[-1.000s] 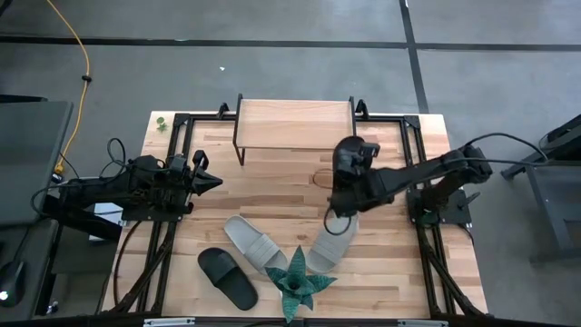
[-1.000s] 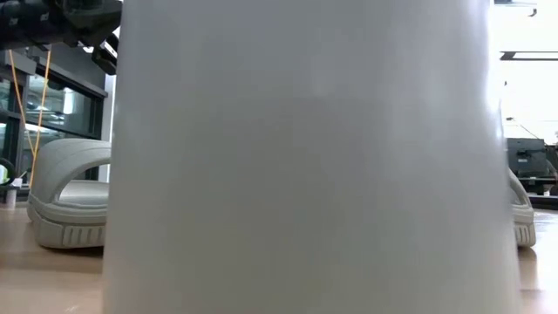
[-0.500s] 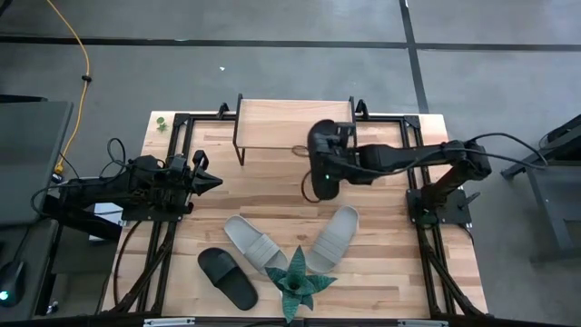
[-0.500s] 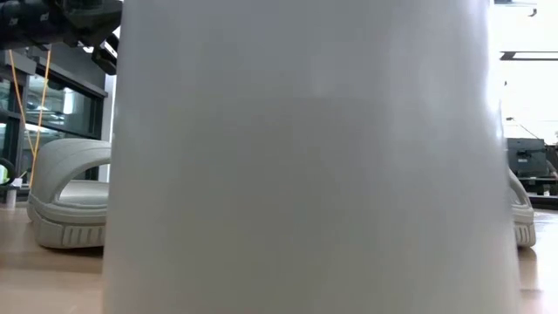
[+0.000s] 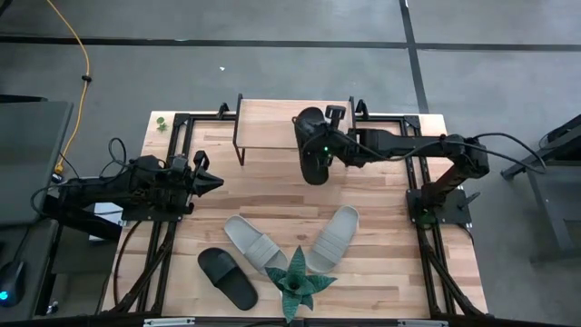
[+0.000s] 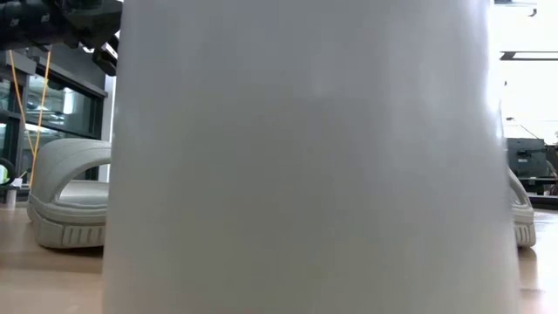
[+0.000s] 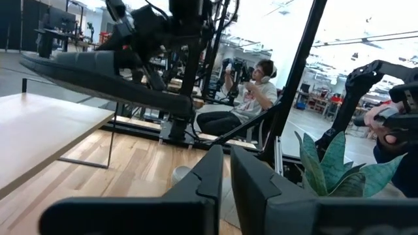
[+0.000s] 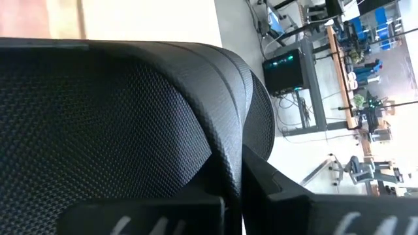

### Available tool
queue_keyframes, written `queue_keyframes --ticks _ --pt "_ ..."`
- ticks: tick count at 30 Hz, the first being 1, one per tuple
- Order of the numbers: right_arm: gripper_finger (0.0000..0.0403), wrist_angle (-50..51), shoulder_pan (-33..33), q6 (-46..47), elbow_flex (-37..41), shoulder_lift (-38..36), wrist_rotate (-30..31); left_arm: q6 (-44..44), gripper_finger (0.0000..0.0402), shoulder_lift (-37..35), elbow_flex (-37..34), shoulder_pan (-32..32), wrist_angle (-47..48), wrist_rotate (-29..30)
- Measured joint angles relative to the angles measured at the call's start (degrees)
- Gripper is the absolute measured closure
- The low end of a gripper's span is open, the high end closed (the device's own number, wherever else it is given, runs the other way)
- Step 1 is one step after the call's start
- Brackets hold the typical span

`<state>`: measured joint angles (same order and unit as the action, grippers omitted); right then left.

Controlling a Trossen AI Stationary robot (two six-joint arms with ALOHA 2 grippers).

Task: Pick and place slides into the shelf
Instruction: Put the right black slipper on the shelf

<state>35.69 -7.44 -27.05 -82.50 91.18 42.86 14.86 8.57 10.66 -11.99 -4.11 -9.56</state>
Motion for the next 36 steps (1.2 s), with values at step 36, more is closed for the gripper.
queue_keyframes --ticks 36 --pt "0.0403 -15.5 -13.6 -10.3 0.0 3.8 -6.7 0.0 0.0277 9.0 0.0 0.0 -6.5 1.7"
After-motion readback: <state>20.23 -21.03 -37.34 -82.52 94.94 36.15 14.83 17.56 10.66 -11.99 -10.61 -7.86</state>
